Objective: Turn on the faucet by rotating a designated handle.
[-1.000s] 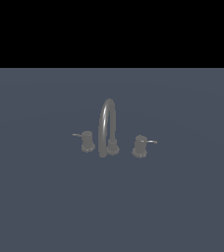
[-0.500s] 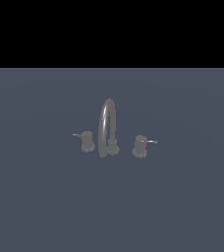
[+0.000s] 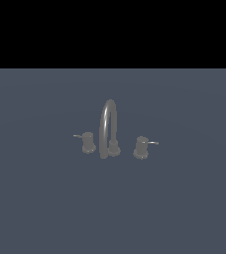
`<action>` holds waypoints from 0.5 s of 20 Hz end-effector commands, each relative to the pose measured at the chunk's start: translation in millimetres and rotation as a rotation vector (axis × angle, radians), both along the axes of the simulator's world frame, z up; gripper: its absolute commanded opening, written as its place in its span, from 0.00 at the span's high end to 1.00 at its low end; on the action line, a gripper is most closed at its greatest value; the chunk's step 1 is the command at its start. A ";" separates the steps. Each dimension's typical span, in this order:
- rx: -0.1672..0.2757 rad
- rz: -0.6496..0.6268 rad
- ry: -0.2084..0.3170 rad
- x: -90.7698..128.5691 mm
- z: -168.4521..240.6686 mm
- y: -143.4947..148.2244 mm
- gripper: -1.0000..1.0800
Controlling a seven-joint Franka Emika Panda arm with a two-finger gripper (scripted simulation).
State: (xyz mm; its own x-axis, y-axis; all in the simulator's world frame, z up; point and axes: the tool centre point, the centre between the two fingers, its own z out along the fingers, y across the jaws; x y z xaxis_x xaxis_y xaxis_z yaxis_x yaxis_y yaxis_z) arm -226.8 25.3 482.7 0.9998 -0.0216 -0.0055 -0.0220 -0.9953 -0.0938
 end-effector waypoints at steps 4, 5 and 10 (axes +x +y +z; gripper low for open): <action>0.050 -0.081 0.027 26.1 -14.2 10.3 1.00; 0.060 -0.101 0.034 32.0 -17.8 12.7 1.00; 0.113 -0.224 0.078 65.9 -41.4 27.2 1.00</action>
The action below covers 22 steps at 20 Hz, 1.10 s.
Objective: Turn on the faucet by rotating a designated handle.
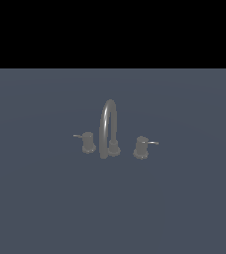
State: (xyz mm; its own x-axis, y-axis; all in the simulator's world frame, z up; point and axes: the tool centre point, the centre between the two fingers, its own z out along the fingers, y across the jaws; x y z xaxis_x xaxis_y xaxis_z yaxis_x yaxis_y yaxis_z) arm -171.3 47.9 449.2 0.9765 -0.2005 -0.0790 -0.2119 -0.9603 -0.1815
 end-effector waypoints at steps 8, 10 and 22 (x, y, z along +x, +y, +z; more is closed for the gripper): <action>0.068 -0.265 0.104 63.0 -57.4 28.7 1.00; 0.073 -0.325 0.126 75.0 -71.5 34.4 1.00; 0.045 -0.702 0.238 135.6 -168.3 62.9 1.00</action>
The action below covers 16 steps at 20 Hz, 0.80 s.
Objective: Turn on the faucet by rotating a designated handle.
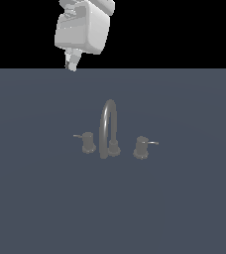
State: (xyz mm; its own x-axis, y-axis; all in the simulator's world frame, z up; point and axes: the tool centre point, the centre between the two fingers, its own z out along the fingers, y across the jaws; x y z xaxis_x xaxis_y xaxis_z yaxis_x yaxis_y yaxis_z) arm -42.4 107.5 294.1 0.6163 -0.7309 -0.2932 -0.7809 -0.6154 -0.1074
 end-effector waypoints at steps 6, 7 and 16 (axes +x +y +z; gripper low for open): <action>-0.061 -0.237 0.064 29.4 -66.2 11.8 1.00; -0.071 -0.268 0.070 32.7 -75.1 12.8 1.00; -0.185 -0.545 0.093 57.4 -153.5 15.4 1.00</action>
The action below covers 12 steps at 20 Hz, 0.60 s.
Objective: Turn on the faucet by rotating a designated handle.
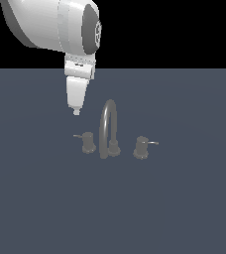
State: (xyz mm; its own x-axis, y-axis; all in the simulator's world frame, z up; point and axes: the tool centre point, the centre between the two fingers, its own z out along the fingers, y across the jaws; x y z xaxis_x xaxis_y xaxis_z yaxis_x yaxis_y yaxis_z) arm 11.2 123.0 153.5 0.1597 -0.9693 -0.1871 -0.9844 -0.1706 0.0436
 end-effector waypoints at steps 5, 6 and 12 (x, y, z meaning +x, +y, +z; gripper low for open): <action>-0.094 -0.175 -0.008 13.5 -48.9 -2.7 1.00; -0.106 -0.196 -0.011 15.0 -54.6 -3.3 1.00; -0.162 -0.289 -0.031 21.6 -79.3 -7.0 1.00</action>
State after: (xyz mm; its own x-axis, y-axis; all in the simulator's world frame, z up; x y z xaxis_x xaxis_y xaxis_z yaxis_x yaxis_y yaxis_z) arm 30.8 117.1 79.4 -0.1012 -0.9941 -0.0390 -0.9946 0.1003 0.0250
